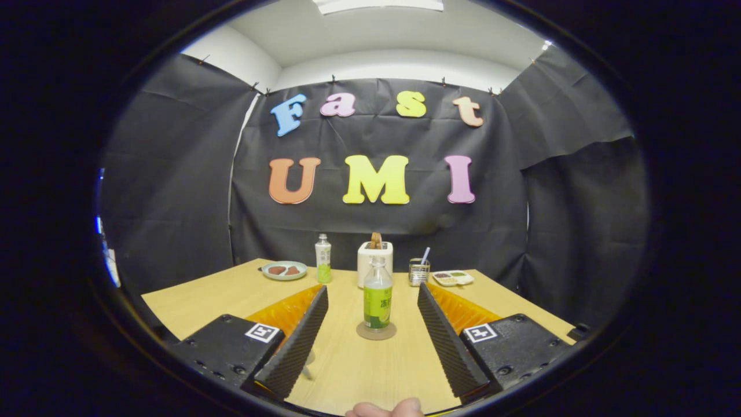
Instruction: Take the bottle from table, then pour the juice into the cup, finally place the bottle on the coaster
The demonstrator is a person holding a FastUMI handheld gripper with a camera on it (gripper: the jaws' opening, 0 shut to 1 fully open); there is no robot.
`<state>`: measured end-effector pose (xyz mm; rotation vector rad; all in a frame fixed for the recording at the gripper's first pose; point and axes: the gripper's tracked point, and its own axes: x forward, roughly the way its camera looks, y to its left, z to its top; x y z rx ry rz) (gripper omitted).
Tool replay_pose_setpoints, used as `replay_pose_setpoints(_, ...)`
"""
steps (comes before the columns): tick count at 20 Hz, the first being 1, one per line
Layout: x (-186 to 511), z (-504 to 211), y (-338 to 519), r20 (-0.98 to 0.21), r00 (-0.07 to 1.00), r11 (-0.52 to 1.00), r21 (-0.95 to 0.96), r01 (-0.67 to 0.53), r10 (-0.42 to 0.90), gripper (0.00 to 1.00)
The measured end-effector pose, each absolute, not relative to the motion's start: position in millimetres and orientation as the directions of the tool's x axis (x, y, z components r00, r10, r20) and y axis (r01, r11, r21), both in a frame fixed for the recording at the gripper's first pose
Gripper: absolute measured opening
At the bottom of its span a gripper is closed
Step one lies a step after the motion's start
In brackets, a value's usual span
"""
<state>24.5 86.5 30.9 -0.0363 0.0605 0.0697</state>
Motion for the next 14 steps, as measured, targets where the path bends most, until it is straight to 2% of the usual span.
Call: replay_pose_setpoints(14, -15, -1, 77, -0.049, 0.999, 1.000, 0.007, 0.023, -0.023, 1.00)
